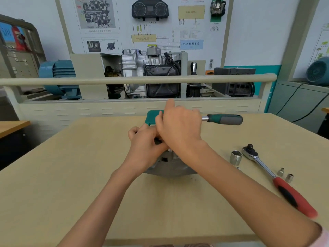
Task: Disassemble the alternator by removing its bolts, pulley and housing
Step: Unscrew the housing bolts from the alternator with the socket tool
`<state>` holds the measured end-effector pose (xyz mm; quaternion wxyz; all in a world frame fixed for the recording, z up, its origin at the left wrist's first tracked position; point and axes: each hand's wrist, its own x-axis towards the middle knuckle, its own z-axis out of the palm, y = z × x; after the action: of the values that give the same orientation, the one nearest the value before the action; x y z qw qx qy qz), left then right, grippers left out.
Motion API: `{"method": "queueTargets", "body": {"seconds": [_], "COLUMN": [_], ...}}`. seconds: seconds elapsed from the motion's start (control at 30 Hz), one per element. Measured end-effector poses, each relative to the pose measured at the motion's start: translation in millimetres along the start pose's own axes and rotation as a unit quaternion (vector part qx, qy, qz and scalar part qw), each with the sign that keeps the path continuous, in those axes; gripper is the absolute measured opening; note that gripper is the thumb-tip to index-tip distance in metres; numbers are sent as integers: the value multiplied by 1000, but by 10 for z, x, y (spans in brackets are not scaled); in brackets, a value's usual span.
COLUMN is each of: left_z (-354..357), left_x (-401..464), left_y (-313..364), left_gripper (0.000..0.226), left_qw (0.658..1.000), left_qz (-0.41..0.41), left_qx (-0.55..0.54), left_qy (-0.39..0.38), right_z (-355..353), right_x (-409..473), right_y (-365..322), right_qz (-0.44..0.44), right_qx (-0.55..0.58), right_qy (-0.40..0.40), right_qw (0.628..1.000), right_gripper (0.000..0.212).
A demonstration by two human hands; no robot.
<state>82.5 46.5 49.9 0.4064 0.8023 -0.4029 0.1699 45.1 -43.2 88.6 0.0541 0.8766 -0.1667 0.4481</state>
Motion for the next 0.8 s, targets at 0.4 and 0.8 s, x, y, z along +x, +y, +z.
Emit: {"method": "queueTargets", "body": {"seconds": [0.4,0.8], "left_z": [140,72], "left_x": [-77,-37], "left_y": [177,108], "left_gripper": [42,11], "left_qw": [995,1000], "left_qz": [-10,13], "left_qx": [60,-2], "left_qy": [79,14], "right_z": [-8,60], "right_x": [-241,-78], "right_y": [232,223], "right_qz": [4,12], "right_qx": [321,506], "right_qy": [23,-13], "right_qw": [947,862], "right_gripper": [13,22]}}
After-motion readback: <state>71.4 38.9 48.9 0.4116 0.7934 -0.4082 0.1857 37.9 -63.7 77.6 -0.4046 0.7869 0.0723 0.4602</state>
